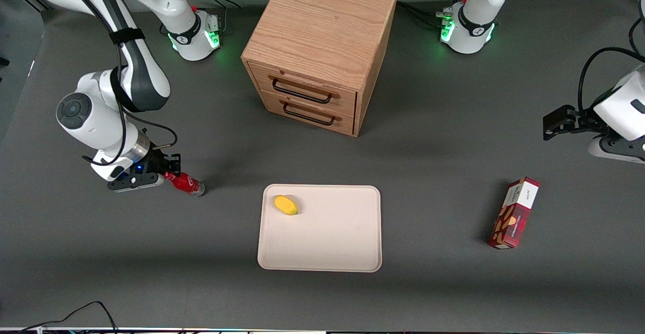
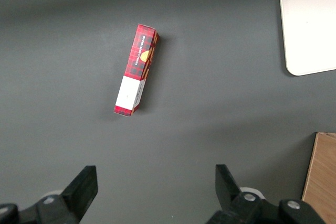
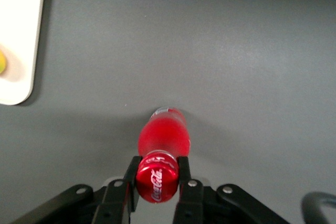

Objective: Place coke bottle on tray
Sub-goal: 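Close the right gripper on the bottle's cap end, then lift the bottle and pull it back toward the right arm base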

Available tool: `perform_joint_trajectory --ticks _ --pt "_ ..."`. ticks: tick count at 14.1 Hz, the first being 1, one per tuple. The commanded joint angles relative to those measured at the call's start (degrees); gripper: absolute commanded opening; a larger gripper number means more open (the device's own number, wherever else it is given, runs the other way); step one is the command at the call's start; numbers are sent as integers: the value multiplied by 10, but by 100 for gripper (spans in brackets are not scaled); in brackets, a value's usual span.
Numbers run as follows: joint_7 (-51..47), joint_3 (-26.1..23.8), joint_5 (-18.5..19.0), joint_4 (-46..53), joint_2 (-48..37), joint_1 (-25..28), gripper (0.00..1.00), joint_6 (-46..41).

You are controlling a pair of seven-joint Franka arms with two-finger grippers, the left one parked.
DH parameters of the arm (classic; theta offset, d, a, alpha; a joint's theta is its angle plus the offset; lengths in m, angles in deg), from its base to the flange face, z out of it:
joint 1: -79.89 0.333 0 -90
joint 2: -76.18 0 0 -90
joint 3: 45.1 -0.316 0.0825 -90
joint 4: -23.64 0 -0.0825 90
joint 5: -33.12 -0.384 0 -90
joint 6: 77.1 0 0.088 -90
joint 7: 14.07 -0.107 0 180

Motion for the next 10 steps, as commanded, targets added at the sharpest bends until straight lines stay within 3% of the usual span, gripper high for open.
perform_joint_trajectory --ticks 1,5,8,10 --pt "-17 0 5 119 -32 2 0 -186" --pt "-16 5 1 322 -29 -7 0 -426" --pt "-15 6 6 354 -21 -2 0 -442" --pt "-16 1 3 390 32 3 0 -426"
